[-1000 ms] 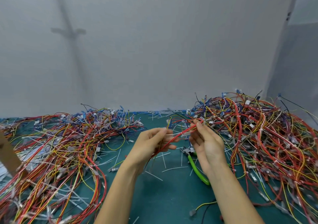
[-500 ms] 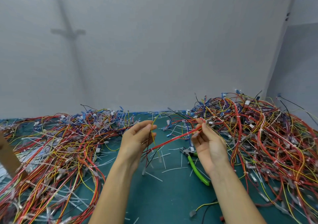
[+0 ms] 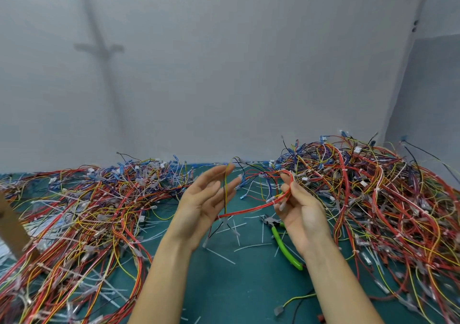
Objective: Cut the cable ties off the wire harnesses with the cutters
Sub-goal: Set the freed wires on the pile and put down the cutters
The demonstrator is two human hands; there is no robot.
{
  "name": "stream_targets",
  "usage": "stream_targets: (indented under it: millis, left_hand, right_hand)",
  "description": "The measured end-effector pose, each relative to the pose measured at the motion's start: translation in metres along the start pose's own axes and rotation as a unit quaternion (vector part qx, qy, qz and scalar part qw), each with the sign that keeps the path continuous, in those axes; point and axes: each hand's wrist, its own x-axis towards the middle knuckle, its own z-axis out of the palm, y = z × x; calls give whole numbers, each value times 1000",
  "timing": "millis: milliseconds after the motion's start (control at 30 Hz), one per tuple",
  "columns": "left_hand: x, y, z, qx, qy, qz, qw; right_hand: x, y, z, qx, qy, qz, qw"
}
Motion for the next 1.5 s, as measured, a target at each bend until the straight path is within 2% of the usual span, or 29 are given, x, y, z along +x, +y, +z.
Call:
stream_targets:
  millis: [67, 133, 200, 300, 367, 433, 533, 633, 733, 833, 900, 967, 1100, 1167, 1267, 1367, 1500]
  left_hand:
    - [-2, -2, 5, 117, -24, -7, 993]
    - [-2, -6, 10, 273, -38, -3, 961]
    - [-2, -13, 16, 355, -61, -22, 932]
    - [-2, -29, 25, 359, -67, -57, 929]
    - [-2, -39, 27, 367, -22, -59, 928]
    - [0, -45, 25, 384, 34, -60, 921]
    - [3, -50, 19, 412, 54, -68, 907]
    - [2, -50, 19, 447, -20, -48, 893]
    - [-1, -48, 22, 535, -99, -37, 838]
    - [-2, -49, 20, 664, -123, -53, 736]
    - [-2, -50, 18, 703, -120, -58, 699]
    - [-1, -52, 15, 699, -114, -55, 704]
    - [1, -58, 8, 642, -91, -15, 761]
    - [2, -57, 4, 630, -65, 7, 773]
    - [4, -55, -5, 653, -32, 18, 756]
    - [6, -54, -11, 703, -30, 20, 710]
    - [5, -57, -13, 702, -37, 23, 711]
  right_hand:
    - [0, 1, -1, -30, 7, -14, 999]
    - [0, 3, -2, -68, 12, -27, 997]
    - [0, 6, -2, -117, 7, -40, 992]
    - [-6, 9, 4, -208, -26, -48, 977]
    - [-10, 14, 7, -286, -42, -56, 956]
    - [-10, 18, 9, -347, -7, -68, 935]
    - [-6, 19, 10, -288, 62, -18, 955]
    - [-5, 16, 9, -239, 42, 43, 969]
    - [-2, 25, 5, -294, 34, 44, 954]
    - [-1, 34, 4, -355, 47, -4, 934]
    - [0, 34, 2, -377, 55, -48, 923]
    - [-1, 33, 2, -371, 59, -78, 923]
    - [-5, 24, 8, -293, 40, -115, 948]
    - [-5, 15, 10, -261, 24, -147, 954]
    - [-6, 1, 14, -206, 10, -180, 962]
    - [-6, -15, 18, -105, -18, -190, 976]
    - [2, -39, 26, -64, -21, -218, 974]
